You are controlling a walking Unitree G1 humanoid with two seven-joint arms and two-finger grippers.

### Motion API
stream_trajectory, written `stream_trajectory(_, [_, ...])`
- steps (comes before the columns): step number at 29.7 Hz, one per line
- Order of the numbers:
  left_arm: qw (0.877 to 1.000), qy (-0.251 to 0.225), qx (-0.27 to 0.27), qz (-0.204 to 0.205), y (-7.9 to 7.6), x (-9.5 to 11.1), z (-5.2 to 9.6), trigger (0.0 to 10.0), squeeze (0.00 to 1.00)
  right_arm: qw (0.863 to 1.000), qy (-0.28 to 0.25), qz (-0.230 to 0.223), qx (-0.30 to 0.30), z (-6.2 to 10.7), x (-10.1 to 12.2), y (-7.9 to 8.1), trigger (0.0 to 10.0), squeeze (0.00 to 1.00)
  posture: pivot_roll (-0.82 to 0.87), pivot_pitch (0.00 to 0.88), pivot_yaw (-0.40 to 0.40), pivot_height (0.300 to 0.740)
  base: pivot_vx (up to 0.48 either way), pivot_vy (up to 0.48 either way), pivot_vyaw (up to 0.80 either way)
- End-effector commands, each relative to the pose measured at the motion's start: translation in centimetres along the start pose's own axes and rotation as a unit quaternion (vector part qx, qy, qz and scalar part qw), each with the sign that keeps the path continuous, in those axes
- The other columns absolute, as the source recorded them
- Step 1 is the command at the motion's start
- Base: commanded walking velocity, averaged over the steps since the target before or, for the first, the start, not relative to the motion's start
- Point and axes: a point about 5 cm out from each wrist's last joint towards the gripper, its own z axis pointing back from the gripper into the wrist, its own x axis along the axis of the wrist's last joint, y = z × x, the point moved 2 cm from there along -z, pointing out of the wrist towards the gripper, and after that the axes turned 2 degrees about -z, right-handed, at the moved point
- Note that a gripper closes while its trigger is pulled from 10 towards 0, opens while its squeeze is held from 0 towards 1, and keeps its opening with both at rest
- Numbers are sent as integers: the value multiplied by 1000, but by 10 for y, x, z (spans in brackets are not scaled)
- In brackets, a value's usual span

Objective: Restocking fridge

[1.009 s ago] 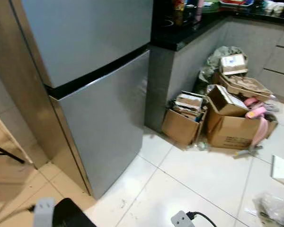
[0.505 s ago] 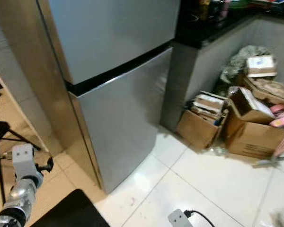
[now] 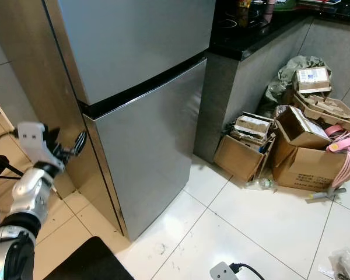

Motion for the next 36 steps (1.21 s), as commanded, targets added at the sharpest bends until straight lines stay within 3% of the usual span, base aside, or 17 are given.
stream_trajectory(1, [999, 12, -31, -13, 2, 1, 2, 10000, 1000, 1000, 7, -1, -2, 1, -6, -1, 10000, 0, -69, 0, -21, 740, 0, 0, 0])
stream_trajectory(7, [996, 32, -82, -14, 1, -1, 4, 10000, 1000, 1000, 15, 2, 2, 1, -14, 1, 10000, 0, -73, 0, -19, 740, 0, 0, 0])
stream_trajectory(13, [996, 62, -53, -28, 17, -3, 9, 10000, 1000, 1000, 22, -1, 8, 2, -22, 5, 10000, 0, -87, 0, -16, 740, 0, 0, 0])
stream_trajectory(14, [997, 63, -46, -26, 20, -2, 10, 10000, 761, 1000, 23, -1, 9, 2, -23, 5, 10000, 0, -89, 0, -16, 740, 0, 0, 0])
stream_trajectory(15, [997, 63, -46, -26, 20, -2, 10, 10000, 761, 1000, 23, -1, 9, 2, -23, 5, 10000, 0, -89, 0, -16, 740, 0, 0, 0])
stream_trajectory(16, [997, 64, -44, -23, 22, -2, 10, 10000, 0, 1000, 24, -1, 10, 2, -25, 6, 10000, 0, -96, 7, -15, 740, 0, 0, 0])
stream_trajectory(27, [995, 60, -80, 17, 9, -5, 6, 10000, 0, 999, 37, 2, 12, 5, -41, 5, 10000, 0, -137, 92, -28, 740, 0, 0, 0])
stream_trajectory(29, [987, 75, -135, 35, -10, -11, 2, 10000, 0, 999, 47, 4, 10, 8, -54, 2, 10000, 0, -177, 174, -38, 740, 0, 0, 0])
stream_trajectory(31, [985, 81, -149, 36, -14, -13, 0, 10000, 0, 999, 49, 4, 10, 9, -58, 1, 10000, 0, -179, 178, -39, 740, 0, 0, 0])
stream_trajectory(36, [985, 86, -144, 29, -10, -7, -5, 10000, 0, 999, 51, 5, 7, 11, -65, -3, 10000, 0, -193, 222, -40, 740, 0, 0, 0])
